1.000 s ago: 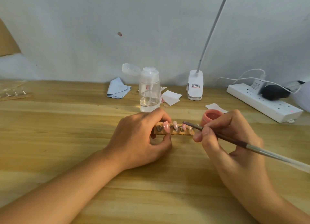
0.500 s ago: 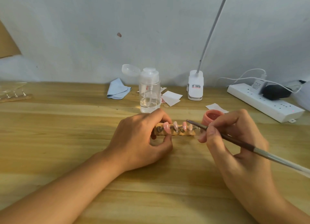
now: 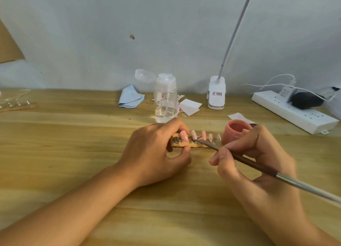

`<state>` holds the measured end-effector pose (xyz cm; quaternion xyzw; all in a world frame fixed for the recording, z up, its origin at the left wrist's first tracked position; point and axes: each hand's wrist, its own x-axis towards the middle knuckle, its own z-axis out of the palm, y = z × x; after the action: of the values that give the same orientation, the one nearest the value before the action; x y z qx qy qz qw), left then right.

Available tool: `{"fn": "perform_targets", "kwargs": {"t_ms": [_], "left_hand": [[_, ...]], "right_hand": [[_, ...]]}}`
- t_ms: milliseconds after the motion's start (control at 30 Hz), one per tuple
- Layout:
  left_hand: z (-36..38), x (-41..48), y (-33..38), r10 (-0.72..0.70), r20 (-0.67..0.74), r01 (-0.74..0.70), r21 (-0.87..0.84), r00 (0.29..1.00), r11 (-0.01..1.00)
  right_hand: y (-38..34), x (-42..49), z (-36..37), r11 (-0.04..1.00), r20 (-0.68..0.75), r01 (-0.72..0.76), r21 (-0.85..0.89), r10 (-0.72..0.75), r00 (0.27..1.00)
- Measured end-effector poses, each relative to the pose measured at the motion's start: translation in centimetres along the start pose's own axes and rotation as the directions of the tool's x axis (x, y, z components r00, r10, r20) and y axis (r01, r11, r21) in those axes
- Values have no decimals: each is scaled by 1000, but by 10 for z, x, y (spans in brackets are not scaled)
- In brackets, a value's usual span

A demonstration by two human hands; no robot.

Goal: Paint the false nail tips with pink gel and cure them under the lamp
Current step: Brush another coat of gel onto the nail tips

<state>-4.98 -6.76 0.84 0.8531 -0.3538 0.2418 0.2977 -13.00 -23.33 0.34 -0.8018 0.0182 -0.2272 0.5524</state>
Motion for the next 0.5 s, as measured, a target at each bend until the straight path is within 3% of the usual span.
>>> {"fn": "perform_targets", "kwargs": {"t_ms": [67, 133, 500], "left_hand": [[0, 0, 0, -2, -4, 2, 0, 1000, 1000], [0, 0, 1, 0, -13, 0, 3, 1000, 1000], [1, -1, 1, 31, -21, -31, 6, 999, 1000]], "right_hand": [[-12, -8, -4, 954, -113, 258, -150, -276, 954], [-17, -16, -16, 909, -107, 370, -190, -394, 913], [-17, -4, -15, 939, -73, 276, -206, -296, 952]]}}
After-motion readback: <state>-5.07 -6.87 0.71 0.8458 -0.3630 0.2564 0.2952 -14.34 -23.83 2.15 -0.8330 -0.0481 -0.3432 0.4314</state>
